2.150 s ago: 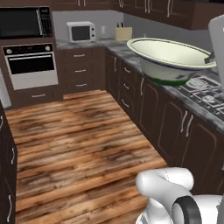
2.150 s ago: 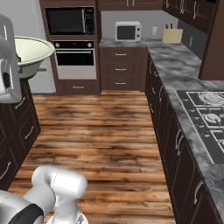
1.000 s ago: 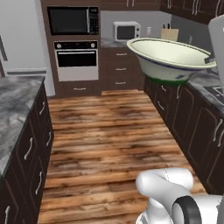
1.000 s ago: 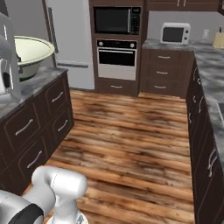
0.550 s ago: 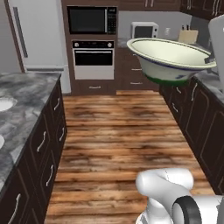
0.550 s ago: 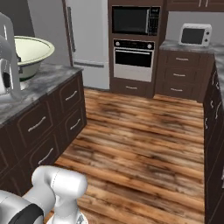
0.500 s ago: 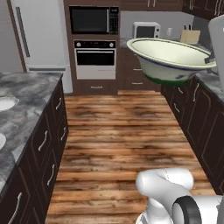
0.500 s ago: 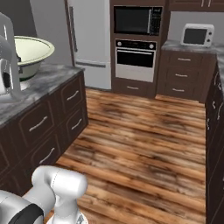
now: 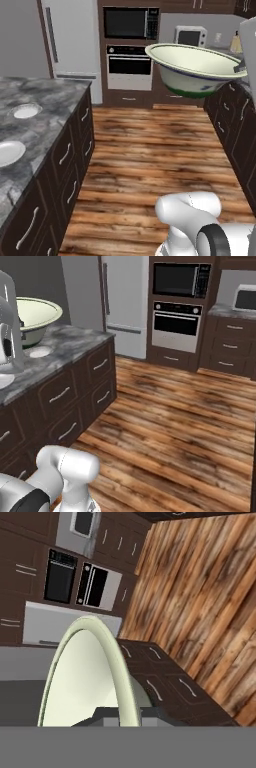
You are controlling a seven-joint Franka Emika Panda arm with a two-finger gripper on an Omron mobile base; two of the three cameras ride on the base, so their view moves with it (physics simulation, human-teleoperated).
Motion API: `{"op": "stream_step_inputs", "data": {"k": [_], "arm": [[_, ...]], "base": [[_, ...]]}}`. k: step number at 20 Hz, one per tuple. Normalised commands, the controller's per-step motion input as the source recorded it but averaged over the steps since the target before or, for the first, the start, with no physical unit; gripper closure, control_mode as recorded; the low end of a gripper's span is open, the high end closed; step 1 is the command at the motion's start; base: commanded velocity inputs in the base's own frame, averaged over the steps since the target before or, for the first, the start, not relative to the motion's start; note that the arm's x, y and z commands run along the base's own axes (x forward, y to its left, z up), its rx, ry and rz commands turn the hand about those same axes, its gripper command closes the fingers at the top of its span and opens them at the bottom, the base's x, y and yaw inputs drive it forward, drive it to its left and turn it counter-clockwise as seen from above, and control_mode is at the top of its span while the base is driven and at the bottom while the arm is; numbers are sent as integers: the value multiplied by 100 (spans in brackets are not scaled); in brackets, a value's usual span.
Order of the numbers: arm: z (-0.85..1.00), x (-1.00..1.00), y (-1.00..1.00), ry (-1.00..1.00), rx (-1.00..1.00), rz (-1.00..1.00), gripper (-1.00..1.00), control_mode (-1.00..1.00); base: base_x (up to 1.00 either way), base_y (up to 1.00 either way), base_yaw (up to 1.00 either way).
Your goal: Move the bowls from the cabinet to the plates on the dining table.
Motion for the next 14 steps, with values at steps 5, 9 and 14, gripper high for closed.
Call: {"op": "stream_step_inputs", "data": {"k": [5, 9, 14], "arm": [[0, 0, 0, 0, 0, 0, 100, 100], [0, 0, 0, 0, 0, 0, 100, 100], [0, 0, 0, 0, 0, 0, 100, 100]], "base": [[32, -4, 18], [58, -8, 7], [62, -10, 0]]}}
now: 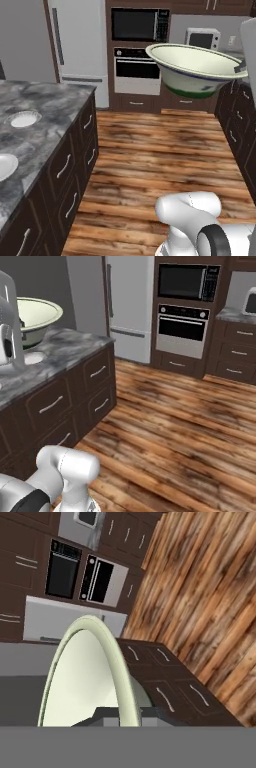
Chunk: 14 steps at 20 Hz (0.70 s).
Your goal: Move the bowls from the cabinet to the plates on the dining table.
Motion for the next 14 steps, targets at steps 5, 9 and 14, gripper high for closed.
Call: {"op": "stream_step_inputs", "data": {"k": [5, 9, 14], "arm": [[0, 0, 0, 0, 0, 0, 100, 100], [0, 0, 0, 0, 0, 0, 100, 100], [0, 0, 0, 0, 0, 0, 100, 100]], "base": [[62, -1, 0], [62, 15, 0], [62, 21, -2]]}}
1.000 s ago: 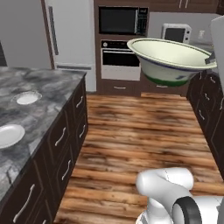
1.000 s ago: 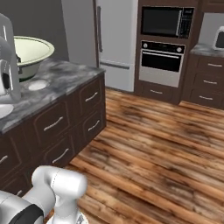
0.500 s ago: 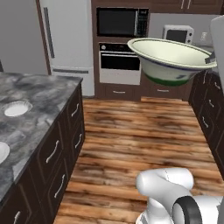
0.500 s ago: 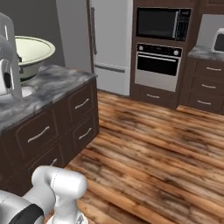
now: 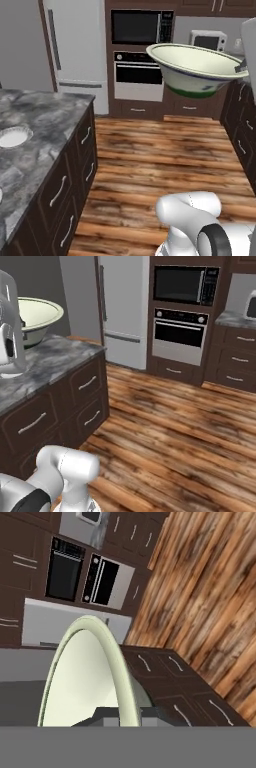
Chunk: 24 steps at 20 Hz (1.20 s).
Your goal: Move the bowls from the cabinet to the plates on the dining table.
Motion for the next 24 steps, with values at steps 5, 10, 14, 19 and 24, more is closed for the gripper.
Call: {"op": "stream_step_inputs", "data": {"k": [5, 10, 14, 19, 24], "arm": [[0, 0, 0, 0, 0, 0, 100, 100], [0, 0, 0, 0, 0, 0, 100, 100], [0, 0, 0, 0, 0, 0, 100, 100], [0, 0, 0, 0, 0, 0, 100, 100], [0, 0, 0, 0, 0, 0, 100, 100]], "base": [[35, 46, 4], [0, 8, 23], [0, 0, 25], [0, 0, 25], [0, 0, 25]]}}
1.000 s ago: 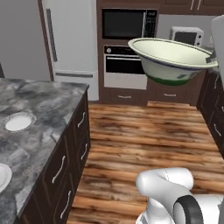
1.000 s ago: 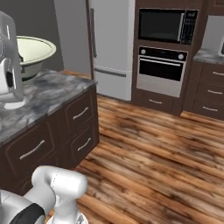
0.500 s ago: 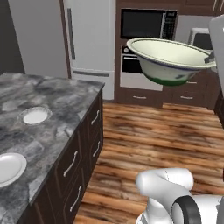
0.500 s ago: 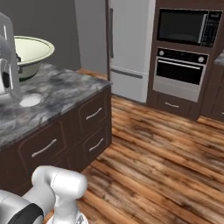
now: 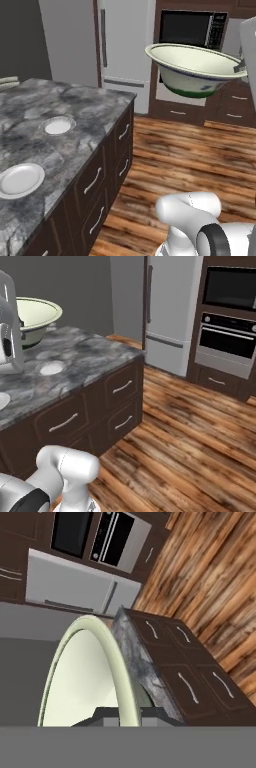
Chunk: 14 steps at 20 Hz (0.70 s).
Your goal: Move the bowls from the cabinet to the plates on the dining table.
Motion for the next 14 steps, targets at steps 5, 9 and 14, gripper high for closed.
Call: {"op": "stream_step_inputs", "data": {"k": [5, 9, 14], "arm": [[0, 0, 0, 0, 0, 0, 100, 100], [0, 0, 0, 0, 0, 0, 100, 100], [0, 0, 0, 0, 0, 0, 100, 100]], "base": [[0, 0, 25], [0, 0, 25], [0, 0, 25]]}}
